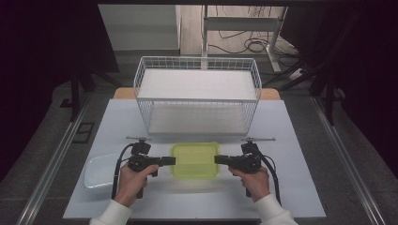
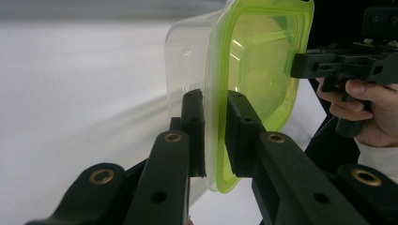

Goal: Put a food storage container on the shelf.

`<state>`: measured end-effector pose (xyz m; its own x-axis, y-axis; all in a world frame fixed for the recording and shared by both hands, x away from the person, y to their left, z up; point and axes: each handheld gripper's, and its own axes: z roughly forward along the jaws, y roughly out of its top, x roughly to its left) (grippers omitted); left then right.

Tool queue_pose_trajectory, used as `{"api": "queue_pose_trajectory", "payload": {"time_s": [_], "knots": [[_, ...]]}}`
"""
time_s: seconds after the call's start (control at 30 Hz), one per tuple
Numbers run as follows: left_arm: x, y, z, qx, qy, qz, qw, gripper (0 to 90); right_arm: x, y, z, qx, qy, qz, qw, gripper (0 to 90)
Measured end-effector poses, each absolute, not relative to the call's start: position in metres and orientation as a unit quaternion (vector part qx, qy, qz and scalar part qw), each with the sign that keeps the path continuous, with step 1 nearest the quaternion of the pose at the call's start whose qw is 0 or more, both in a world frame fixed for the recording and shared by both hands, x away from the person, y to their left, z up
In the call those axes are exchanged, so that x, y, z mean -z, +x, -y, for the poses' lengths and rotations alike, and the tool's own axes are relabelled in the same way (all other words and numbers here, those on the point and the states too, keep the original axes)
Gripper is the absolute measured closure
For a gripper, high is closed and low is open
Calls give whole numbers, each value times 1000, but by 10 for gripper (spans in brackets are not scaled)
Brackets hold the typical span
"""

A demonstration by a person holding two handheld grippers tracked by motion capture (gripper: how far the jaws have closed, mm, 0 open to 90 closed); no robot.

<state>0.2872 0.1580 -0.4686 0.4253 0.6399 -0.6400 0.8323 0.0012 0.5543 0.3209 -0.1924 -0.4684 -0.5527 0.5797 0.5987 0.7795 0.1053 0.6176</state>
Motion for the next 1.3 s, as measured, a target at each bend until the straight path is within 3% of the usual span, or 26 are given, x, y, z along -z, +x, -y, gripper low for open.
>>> {"api": "queue_pose_trajectory", "payload": {"time_s": [0.67, 1.3], "knots": [[436, 276, -158, 55, 708, -504, 491, 800, 435, 309, 191, 519, -424, 740, 52, 793], [409, 308, -154, 46, 704, -496, 507, 800, 402, 334, 193, 525, -410, 746, 18, 793]]}}
